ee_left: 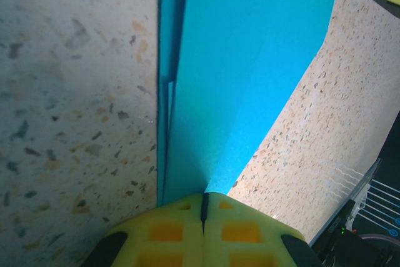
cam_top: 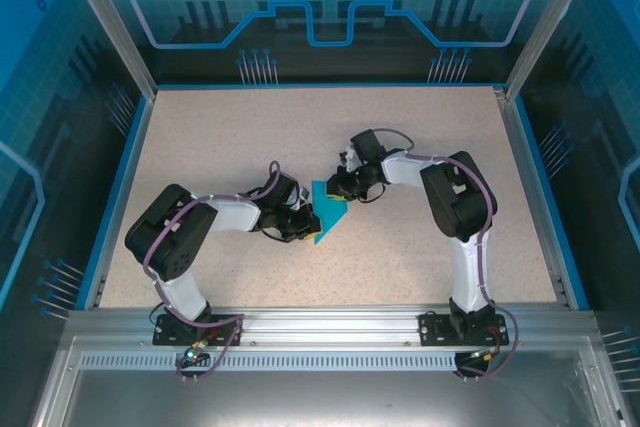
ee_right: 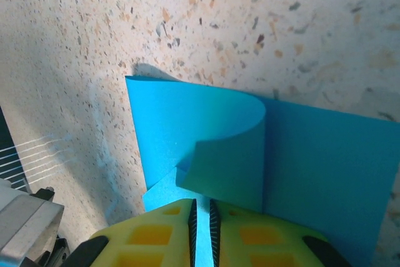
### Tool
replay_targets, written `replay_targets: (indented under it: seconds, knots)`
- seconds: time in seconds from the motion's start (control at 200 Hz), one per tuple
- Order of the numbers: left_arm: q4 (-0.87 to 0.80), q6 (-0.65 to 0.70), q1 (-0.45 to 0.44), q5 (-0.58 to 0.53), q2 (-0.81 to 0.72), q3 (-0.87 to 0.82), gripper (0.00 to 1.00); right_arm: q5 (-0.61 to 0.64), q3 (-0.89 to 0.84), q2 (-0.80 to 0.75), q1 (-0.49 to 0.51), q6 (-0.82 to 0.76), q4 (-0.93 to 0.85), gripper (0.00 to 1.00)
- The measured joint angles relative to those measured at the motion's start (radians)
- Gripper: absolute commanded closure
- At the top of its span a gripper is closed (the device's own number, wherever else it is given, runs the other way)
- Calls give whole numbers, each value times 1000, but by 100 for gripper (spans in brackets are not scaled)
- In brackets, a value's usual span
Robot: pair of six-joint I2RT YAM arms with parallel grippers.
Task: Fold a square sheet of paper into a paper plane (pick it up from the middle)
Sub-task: Fourth fold the wing at the center of the table.
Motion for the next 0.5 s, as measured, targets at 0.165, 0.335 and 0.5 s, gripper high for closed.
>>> replay_targets:
  seconds: [0.165,0.335,0.5]
  knots:
    - [0,0,0,0,0,0,100,-5,26,15,-13,3,-8,82]
    - [0,0,0,0,0,0,100,-1,45,27,-24,3,-10,81]
    - [0,0,0,0,0,0,100,-5,50,30,-26,4,-13,81]
